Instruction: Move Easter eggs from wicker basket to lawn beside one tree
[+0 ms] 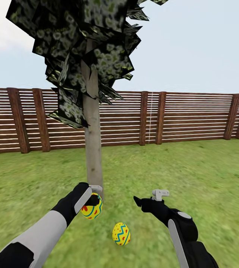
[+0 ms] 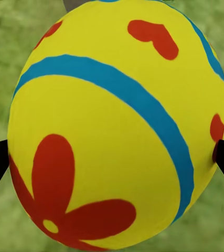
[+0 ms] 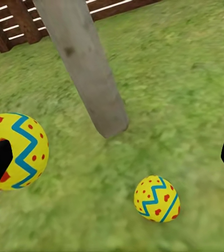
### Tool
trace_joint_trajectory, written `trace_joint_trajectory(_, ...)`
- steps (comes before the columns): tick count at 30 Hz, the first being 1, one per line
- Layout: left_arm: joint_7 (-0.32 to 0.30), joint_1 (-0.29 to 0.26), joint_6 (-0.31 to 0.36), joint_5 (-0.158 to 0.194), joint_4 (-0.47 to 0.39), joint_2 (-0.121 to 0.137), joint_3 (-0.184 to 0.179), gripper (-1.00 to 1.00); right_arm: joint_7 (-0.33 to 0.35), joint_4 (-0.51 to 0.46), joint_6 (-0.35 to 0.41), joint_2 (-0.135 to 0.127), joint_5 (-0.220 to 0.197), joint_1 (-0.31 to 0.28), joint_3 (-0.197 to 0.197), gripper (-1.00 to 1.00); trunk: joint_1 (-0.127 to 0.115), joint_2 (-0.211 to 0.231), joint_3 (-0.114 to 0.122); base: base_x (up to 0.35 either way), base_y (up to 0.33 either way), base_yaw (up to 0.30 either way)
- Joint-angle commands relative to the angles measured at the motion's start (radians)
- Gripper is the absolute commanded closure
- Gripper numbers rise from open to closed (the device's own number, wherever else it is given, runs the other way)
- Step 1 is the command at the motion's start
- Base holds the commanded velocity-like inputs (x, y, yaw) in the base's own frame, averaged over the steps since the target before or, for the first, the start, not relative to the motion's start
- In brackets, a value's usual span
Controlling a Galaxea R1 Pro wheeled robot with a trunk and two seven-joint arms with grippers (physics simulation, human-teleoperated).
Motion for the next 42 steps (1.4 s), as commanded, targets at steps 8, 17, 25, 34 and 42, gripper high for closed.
trace_joint_trajectory(8, 0.009, -0.001, -0.004, 0.011, -0.003, 0.004, -0.004, 1.0, -0.003, -0.002, 0.005, 0.0, -0.01, -0.001, -0.002, -1.0, 0.015, -0.029, -0.014, 0.003, 0.0, 0.0)
trace_joint_trajectory(17, 0.008, -0.001, -0.014, 0.011, -0.001, 0.006, -0.004, 1.0, -0.003, -0.002, 0.006, 0.001, -0.009, -0.001, 0.001, -1.0, 0.029, -0.05, -0.046, 0.0, 0.0, 0.0)
trace_joint_trajectory(25, 0.008, -0.001, -0.016, 0.011, 0.001, 0.007, -0.004, 1.0, -0.004, -0.001, 0.006, 0.0, -0.01, -0.001, 0.056, -1.0, 0.032, -0.052, -0.077, 0.0, 0.0, 0.0)
trace_joint_trajectory(34, 0.008, -0.001, -0.038, 0.011, 0.001, 0.007, -0.004, 1.0, -0.004, -0.001, 0.003, 0.0, -0.009, -0.001, 0.06, -1.0, 0.036, -0.054, -0.112, 0.0, 0.0, 0.0)
trace_joint_trajectory(42, 0.008, -0.001, -0.116, 0.009, 0.002, 0.007, -0.011, 1.0, -0.007, -0.001, 0.002, 0.0, -0.009, -0.001, 0.059, -1.0, 0.04, -0.056, -0.143, 0.0, 0.0, 0.0)
